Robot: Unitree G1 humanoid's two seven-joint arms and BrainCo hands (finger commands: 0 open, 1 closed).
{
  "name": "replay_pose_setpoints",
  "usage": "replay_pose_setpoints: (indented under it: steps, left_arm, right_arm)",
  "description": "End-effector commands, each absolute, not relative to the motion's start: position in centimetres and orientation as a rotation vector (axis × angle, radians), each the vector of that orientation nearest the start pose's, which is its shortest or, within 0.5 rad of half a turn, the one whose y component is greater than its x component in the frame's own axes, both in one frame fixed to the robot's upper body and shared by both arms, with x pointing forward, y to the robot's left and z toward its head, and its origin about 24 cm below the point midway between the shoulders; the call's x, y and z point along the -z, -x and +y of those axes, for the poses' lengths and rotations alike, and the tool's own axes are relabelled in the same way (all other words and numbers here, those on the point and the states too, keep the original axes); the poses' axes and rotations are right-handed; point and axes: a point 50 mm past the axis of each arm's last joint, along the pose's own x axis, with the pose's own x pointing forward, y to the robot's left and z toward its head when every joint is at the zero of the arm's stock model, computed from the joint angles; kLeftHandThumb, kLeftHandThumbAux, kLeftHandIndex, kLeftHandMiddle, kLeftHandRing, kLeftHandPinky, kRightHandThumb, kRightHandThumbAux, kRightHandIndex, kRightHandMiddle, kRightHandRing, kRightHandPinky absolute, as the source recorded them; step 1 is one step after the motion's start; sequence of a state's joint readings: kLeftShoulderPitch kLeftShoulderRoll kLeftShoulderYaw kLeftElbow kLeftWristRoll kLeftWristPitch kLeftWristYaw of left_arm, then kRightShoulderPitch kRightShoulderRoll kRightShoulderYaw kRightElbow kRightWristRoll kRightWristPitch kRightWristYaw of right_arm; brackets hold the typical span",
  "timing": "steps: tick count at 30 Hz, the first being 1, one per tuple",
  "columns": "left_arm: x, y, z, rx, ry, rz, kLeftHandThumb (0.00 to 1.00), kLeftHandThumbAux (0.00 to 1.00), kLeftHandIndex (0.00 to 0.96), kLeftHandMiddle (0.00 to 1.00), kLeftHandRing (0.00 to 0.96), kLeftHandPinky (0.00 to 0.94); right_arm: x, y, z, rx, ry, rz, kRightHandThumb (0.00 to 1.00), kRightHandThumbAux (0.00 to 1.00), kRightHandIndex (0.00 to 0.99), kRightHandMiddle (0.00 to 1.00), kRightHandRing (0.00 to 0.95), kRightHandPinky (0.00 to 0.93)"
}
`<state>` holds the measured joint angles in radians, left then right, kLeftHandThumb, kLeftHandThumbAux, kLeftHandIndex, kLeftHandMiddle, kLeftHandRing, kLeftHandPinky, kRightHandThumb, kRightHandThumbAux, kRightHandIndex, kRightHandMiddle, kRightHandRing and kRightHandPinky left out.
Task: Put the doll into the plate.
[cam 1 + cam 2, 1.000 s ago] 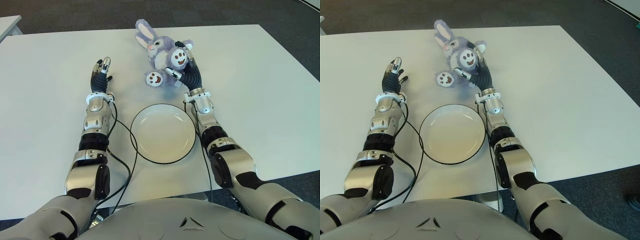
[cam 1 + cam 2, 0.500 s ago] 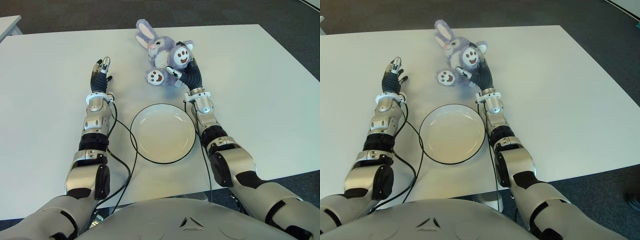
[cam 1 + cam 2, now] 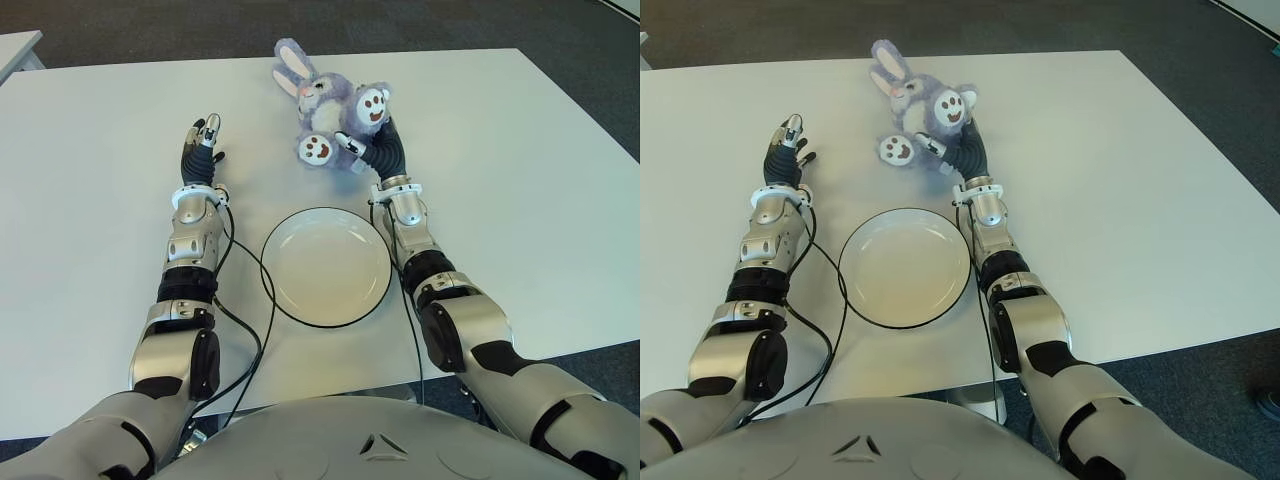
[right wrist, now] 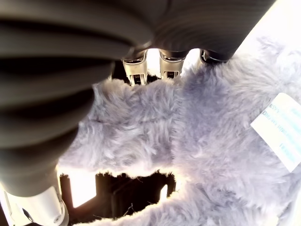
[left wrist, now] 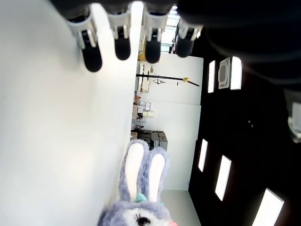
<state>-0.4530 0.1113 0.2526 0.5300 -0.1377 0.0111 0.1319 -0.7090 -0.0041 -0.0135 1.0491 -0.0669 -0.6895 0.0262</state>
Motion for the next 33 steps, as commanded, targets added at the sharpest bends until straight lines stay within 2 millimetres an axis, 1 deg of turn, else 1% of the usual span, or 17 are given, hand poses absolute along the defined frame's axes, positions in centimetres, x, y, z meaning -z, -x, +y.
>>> replay_pose_setpoints:
  steps: [1, 7, 8, 12, 14, 15, 16, 22, 25, 26, 27, 28, 30, 33]
  left_arm:
    - [-3.99, -32.73, 20.67, -0.285, 0.110, 0.130, 0.000, 0.367, 0.000, 0.084, 0.057, 0.000]
    - [-4.03, -32.73, 20.67, -0.287, 0.109, 0.131, 0.000, 0.367, 0.000, 0.084, 0.057, 0.000]
    - [-4.03, -32.73, 20.67, -0.288, 0.110, 0.131, 0.000, 0.366, 0.000, 0.083, 0.057, 0.000]
    - [-4.04, -32.73, 20.68, -0.288, 0.111, 0.131, 0.000, 0.366, 0.000, 0.082, 0.056, 0.000]
    - [-4.04, -32.73, 20.68, -0.288, 0.111, 0.132, 0.000, 0.364, 0.000, 0.081, 0.056, 0.000]
    - [-4.03, -32.72, 20.69, -0.288, 0.111, 0.133, 0.000, 0.364, 0.000, 0.081, 0.055, 0.000]
    - [-4.03, -32.72, 20.69, -0.288, 0.110, 0.133, 0.000, 0.363, 0.000, 0.082, 0.056, 0.000]
    - [-4.04, -32.72, 20.69, -0.289, 0.107, 0.134, 0.000, 0.361, 0.000, 0.084, 0.059, 0.000]
    - [-4.04, -32.72, 20.70, -0.288, 0.107, 0.133, 0.000, 0.361, 0.000, 0.083, 0.059, 0.000]
    - [-4.04, -32.72, 20.70, -0.288, 0.108, 0.133, 0.000, 0.362, 0.000, 0.083, 0.059, 0.000]
    - [-4.04, -32.72, 20.70, -0.287, 0.109, 0.132, 0.000, 0.362, 0.000, 0.083, 0.058, 0.000]
    - [-4.04, -32.72, 20.70, -0.287, 0.110, 0.131, 0.000, 0.363, 0.000, 0.084, 0.059, 0.000]
    - [-4.04, -32.72, 20.71, -0.286, 0.111, 0.130, 0.000, 0.364, 0.000, 0.085, 0.059, 0.000]
    - [-4.05, -32.72, 20.71, -0.285, 0.111, 0.130, 0.000, 0.365, 0.000, 0.084, 0.058, 0.000]
  right_arm:
    - [-2.92, -33.71, -10.41, -0.220, 0.083, -0.122, 0.179, 0.717, 0.007, 0.000, 0.000, 0.000]
    - [-2.83, -33.82, -10.47, -0.211, 0.072, -0.106, 0.205, 0.736, 0.011, 0.001, 0.000, 0.008]
    - [-2.79, -33.83, -10.47, -0.208, 0.069, -0.102, 0.238, 0.733, 0.019, 0.009, 0.000, 0.037]
    - [-2.70, -33.87, -10.48, -0.196, 0.062, -0.092, 0.273, 0.727, 0.026, 0.016, 0.005, 0.065]
    - [-2.69, -33.88, -10.48, -0.187, 0.062, -0.091, 0.349, 0.710, 0.052, 0.053, 0.050, 0.135]
    - [-2.69, -33.89, -10.49, -0.182, 0.064, -0.091, 0.361, 0.707, 0.056, 0.059, 0.057, 0.146]
    - [-2.70, -33.90, -10.50, -0.179, 0.066, -0.092, 0.399, 0.706, 0.075, 0.083, 0.088, 0.179]
    - [-2.75, -33.96, -10.52, -0.169, 0.075, -0.093, 0.477, 0.709, 0.115, 0.126, 0.147, 0.240]
    - [-2.75, -33.99, -10.54, -0.166, 0.072, -0.090, 0.500, 0.715, 0.131, 0.143, 0.165, 0.253]
    - [-2.75, -34.00, -10.54, -0.165, 0.070, -0.088, 0.536, 0.726, 0.164, 0.182, 0.205, 0.285]
    - [-2.75, -34.03, -10.56, -0.164, 0.064, -0.086, 0.547, 0.728, 0.172, 0.192, 0.215, 0.293]
    - [-2.75, -34.05, -10.57, -0.163, 0.059, -0.084, 0.659, 0.727, 0.342, 0.235, 0.255, 0.317]
    - [-2.75, -34.07, -10.59, -0.162, 0.048, -0.081, 0.693, 0.727, 0.393, 0.266, 0.285, 0.338]
    - [-2.79, -34.09, -10.60, -0.156, 0.027, -0.081, 0.700, 0.726, 0.404, 0.297, 0.315, 0.354]
